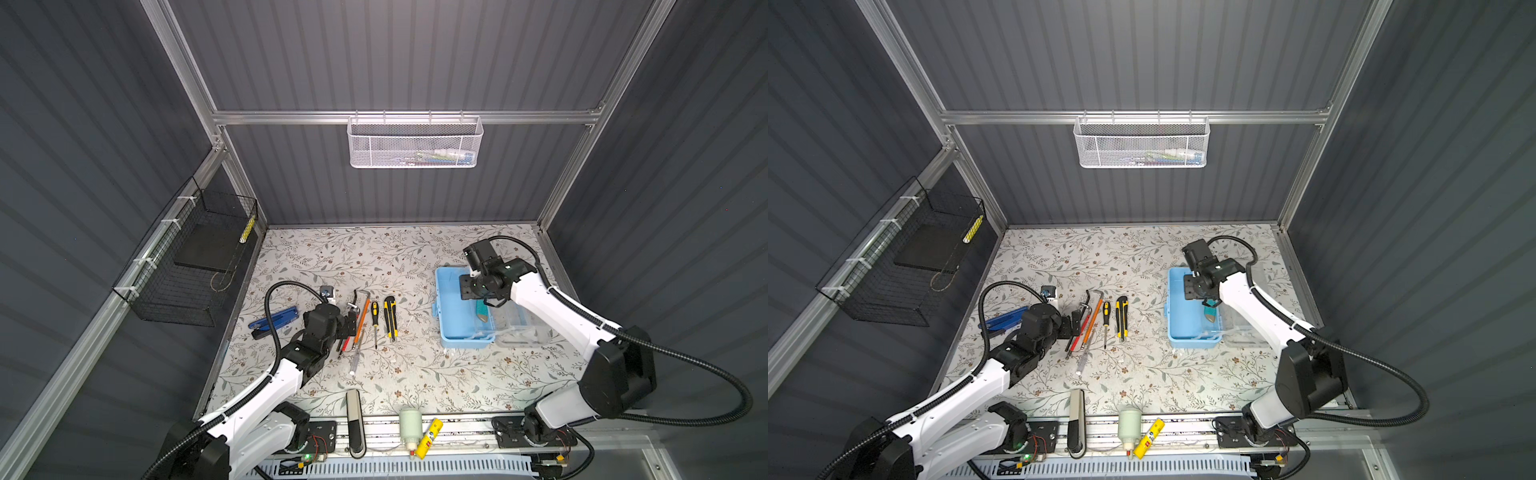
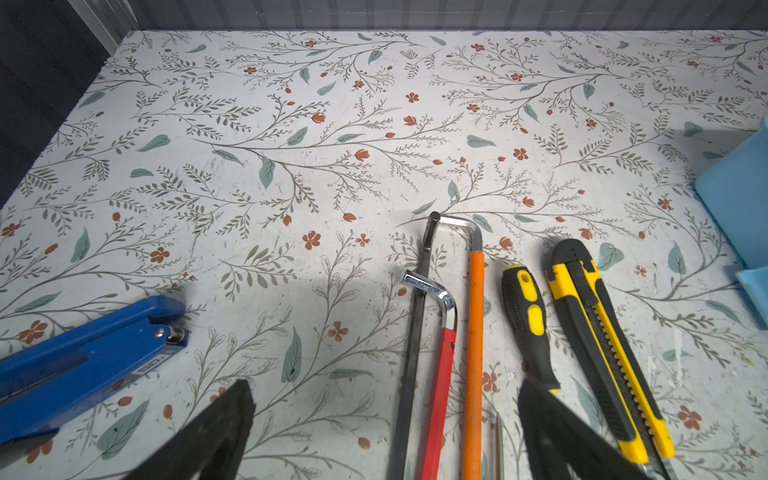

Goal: Pack the tool kit
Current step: 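Move the right gripper back and grasp the yellow-black utility knife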

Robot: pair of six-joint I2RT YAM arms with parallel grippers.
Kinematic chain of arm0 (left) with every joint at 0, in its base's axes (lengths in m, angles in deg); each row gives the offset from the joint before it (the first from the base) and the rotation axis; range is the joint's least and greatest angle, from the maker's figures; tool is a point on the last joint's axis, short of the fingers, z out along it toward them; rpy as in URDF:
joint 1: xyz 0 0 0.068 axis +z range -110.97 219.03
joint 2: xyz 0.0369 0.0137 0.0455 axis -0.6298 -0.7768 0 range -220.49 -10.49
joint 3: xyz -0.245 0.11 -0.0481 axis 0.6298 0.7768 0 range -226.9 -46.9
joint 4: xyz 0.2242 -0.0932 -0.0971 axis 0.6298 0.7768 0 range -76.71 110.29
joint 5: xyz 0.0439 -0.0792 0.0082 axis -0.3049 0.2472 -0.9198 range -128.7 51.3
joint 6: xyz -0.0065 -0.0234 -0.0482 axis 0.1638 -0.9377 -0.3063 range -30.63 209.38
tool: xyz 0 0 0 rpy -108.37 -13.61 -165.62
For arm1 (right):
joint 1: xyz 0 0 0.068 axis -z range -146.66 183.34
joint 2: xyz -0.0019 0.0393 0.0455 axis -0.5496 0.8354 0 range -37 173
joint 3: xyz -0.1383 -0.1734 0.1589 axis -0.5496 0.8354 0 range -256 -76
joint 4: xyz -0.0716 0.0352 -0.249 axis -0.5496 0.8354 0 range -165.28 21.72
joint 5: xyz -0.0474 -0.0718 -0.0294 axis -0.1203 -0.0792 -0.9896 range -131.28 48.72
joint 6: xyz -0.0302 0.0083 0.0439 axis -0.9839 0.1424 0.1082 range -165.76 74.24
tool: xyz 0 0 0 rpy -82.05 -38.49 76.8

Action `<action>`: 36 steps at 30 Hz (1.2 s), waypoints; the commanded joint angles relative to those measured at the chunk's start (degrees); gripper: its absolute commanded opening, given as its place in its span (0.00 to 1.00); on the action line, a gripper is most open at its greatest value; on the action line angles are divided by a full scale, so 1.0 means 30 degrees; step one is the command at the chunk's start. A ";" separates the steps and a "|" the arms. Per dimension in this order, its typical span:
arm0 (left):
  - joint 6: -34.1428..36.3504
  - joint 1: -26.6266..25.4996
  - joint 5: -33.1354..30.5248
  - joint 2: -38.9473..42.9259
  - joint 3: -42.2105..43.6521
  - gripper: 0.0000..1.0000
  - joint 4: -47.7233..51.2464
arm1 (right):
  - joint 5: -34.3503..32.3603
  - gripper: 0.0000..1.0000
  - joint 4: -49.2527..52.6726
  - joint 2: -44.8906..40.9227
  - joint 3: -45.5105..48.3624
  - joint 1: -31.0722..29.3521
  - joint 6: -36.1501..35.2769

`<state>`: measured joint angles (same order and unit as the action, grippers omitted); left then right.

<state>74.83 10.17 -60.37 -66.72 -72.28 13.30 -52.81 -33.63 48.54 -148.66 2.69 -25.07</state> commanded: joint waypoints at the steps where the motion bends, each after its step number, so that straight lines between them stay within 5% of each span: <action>1: 0.0103 0.0070 -0.0380 0.0254 -0.0213 1.00 0.0214 | -0.0018 0.58 -0.0780 0.0098 -0.0414 -0.2672 0.1369; 12: -0.0122 0.0070 -0.0803 0.0961 0.0133 0.99 0.0231 | 0.0475 0.63 -0.3056 0.7420 -0.3174 -0.7189 0.2488; 26: -0.0154 0.0074 -0.0888 0.0826 0.0052 0.99 0.0251 | 0.0271 0.62 -0.2919 1.2560 -0.6080 -0.7708 0.2707; 36: -0.0189 0.0071 -0.0950 0.0988 0.0157 0.99 0.0288 | 0.0460 0.51 -0.2887 1.3817 -0.6922 -0.7599 0.2618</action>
<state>74.79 10.17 -62.16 -64.60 -72.22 13.72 -51.15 -43.38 88.43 -168.73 -20.31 -17.53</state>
